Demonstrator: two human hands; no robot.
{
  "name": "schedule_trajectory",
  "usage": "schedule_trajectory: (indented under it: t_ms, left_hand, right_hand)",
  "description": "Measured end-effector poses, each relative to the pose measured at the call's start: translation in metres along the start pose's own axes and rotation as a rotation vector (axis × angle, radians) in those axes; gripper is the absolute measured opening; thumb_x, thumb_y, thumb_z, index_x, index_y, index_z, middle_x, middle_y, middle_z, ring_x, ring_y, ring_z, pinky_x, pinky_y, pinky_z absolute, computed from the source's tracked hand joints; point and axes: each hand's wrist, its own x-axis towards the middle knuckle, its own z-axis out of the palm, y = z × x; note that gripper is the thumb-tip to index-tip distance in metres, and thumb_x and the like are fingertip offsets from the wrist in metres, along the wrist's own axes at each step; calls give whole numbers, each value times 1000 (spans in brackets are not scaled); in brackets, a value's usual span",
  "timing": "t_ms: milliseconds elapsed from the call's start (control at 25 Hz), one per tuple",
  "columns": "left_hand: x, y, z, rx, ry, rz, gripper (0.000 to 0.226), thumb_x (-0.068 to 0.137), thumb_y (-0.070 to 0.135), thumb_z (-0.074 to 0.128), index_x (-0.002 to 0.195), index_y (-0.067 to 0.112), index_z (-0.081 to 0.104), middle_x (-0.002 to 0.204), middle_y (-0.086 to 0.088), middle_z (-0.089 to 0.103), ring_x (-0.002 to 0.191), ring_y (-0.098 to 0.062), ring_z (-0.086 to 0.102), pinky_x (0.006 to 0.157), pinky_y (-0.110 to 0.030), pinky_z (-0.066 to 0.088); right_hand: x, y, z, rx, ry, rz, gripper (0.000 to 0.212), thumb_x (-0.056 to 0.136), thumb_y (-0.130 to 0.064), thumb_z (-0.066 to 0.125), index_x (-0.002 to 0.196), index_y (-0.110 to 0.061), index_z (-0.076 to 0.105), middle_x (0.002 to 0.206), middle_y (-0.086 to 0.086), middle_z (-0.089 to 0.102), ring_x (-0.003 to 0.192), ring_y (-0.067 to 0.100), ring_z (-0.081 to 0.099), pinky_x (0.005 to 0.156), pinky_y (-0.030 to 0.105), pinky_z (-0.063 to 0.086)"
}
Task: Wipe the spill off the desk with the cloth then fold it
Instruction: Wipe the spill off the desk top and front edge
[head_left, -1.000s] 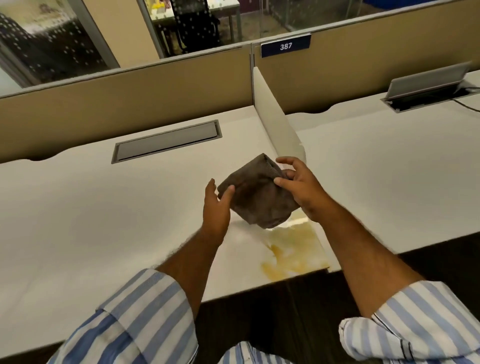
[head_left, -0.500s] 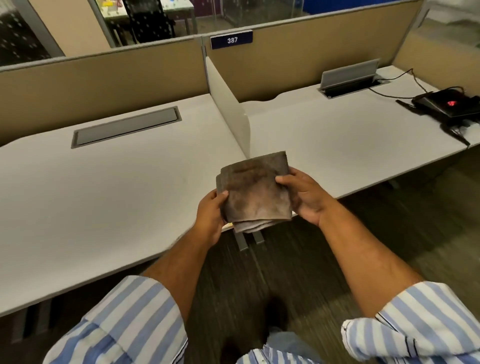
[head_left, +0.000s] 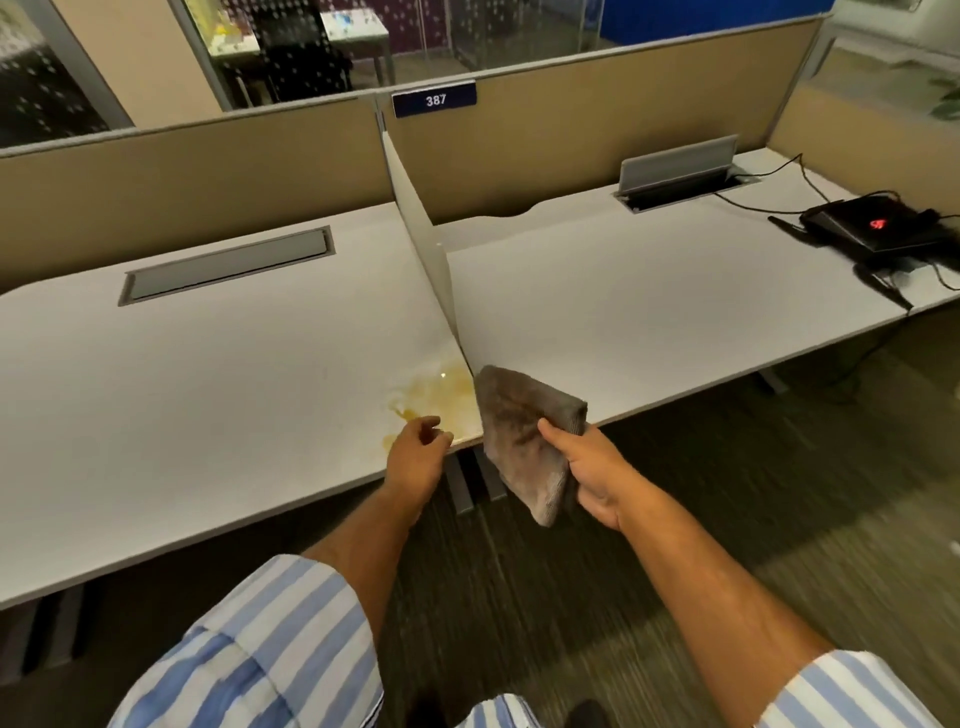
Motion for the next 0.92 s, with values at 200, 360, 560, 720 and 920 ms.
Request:
schedule_trajectory:
  t_ms: [200,360,560,720,920]
  left_hand:
    - [0,-25,-23,298,127,86,38,104,26,66,141,23,63,143,-1,64,132,-22,60,116,-40,47]
    - [23,-36,-56,518,157,160,44,102,31,69,144,22,60,150,-3,58,141,-26,52,118,-41,40]
    - [93,-51,-104,851,208,211,51,106,39,59,151,18,55,162,-11,50,150,-34,44,126,-53,30]
    - [144,-78,-139,967,-4,220,61,111,43,44,166,21,33,177,-9,25,163,-34,22,130,-60,19]
    - [155,-103,-148,989,-3,335,66,111,55,26,171,26,17,180,1,11,167,-27,8,133,-56,9]
  right_hand:
    - [22,-2,-18,-162,241,-149,29,105,-39,64,134,-39,63,115,-16,67,119,17,63,98,44,55]
    - [49,5,-2,-258,305,-245,38,108,-36,58,146,-29,57,107,-28,57,122,12,53,105,36,41]
    - [88,11,33,-493,334,-380,42,109,-24,56,151,-27,54,145,-1,62,135,18,56,115,38,46]
    - [140,6,78,-795,318,-451,56,107,-15,57,160,-27,43,160,5,53,144,27,52,121,45,43]
    - [205,22,124,-1370,67,-343,68,109,-46,46,169,-25,22,179,3,19,163,31,20,129,59,24]
